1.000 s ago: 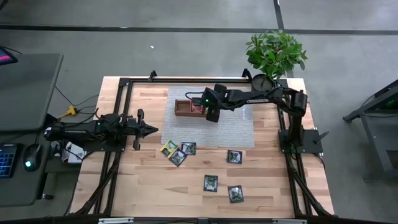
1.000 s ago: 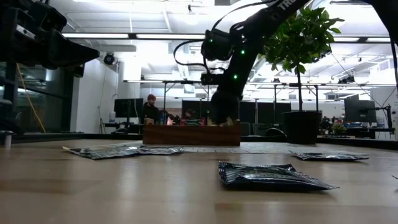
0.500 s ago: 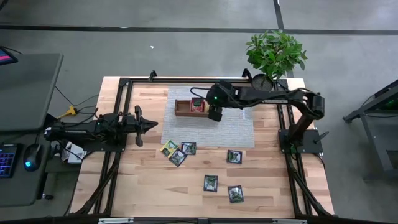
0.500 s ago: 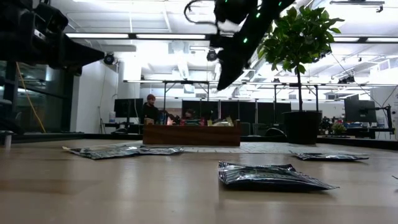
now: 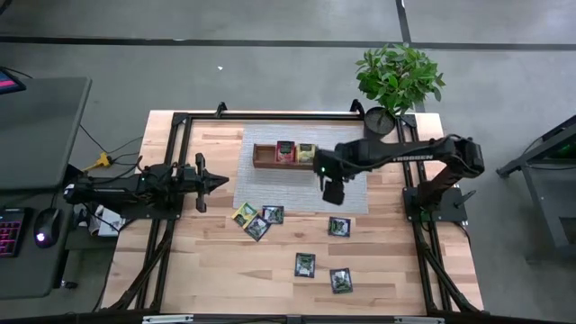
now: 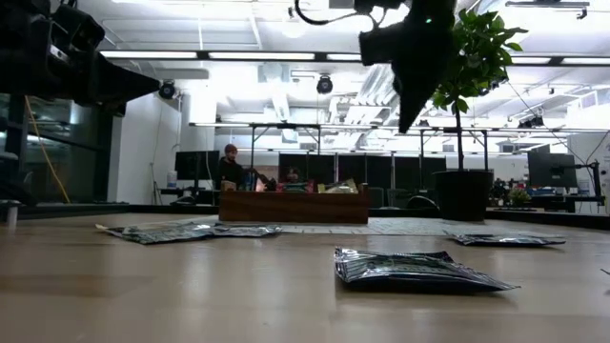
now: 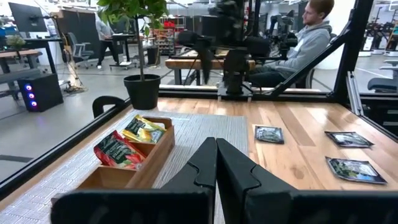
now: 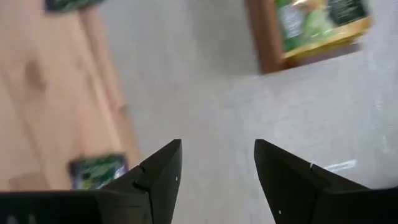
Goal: Pick & Place Tea
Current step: Put the purple tea bag into the left section of the wooden organizer
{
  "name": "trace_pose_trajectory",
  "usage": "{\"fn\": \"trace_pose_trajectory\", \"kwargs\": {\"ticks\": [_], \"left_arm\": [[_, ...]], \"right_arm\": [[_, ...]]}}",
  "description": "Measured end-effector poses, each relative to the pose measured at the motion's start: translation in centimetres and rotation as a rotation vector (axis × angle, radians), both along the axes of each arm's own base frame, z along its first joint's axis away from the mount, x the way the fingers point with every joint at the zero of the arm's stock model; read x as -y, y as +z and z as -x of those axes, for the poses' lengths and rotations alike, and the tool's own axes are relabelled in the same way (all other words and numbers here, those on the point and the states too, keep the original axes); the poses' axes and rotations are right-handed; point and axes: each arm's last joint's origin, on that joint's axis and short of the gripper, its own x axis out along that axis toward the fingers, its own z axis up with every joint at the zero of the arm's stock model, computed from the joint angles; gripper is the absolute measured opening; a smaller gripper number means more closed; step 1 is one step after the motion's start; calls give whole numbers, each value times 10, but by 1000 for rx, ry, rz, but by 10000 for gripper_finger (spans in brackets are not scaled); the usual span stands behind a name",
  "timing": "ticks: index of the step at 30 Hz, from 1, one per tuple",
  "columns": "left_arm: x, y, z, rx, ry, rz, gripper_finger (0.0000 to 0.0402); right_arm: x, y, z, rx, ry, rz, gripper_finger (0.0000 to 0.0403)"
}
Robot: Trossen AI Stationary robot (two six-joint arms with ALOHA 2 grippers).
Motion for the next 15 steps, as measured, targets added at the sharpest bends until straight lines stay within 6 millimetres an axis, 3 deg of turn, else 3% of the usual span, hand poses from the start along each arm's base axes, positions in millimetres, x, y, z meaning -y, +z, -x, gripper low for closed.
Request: {"fn": "trace_pose_trajectory", "kwargs": {"ticks": [15], "left_arm": [[0, 0, 0, 2, 1, 0, 0]], "right_arm": [[-73, -1, 9, -37, 36, -20, 197]]}}
